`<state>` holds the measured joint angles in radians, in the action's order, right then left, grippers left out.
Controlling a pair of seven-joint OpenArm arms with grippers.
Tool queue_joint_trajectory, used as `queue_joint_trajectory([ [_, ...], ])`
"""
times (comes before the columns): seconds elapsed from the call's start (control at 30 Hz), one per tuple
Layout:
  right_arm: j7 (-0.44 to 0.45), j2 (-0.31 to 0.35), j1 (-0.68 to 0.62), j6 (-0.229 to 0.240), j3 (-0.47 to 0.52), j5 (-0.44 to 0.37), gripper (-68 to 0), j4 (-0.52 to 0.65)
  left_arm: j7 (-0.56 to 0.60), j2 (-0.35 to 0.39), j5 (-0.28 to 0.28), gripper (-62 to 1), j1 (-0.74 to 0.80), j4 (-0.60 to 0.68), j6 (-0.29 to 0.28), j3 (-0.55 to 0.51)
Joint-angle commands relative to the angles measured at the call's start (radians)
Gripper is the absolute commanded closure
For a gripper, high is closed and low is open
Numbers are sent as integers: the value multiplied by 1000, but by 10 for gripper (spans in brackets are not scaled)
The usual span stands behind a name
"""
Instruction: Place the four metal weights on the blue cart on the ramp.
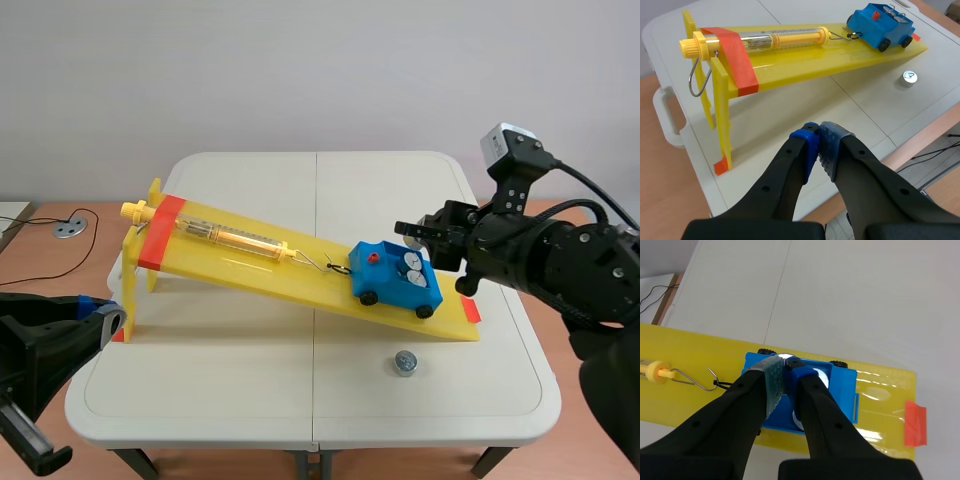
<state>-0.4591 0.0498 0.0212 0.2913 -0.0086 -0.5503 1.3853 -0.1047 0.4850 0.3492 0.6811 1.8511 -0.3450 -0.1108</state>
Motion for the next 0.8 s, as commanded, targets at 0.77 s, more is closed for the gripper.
queue_joint_trajectory([
  [0.77,145,-42,163,-7,-19,-83,-6,-54,106,-2,77,-29,-19,65,-25,-13],
])
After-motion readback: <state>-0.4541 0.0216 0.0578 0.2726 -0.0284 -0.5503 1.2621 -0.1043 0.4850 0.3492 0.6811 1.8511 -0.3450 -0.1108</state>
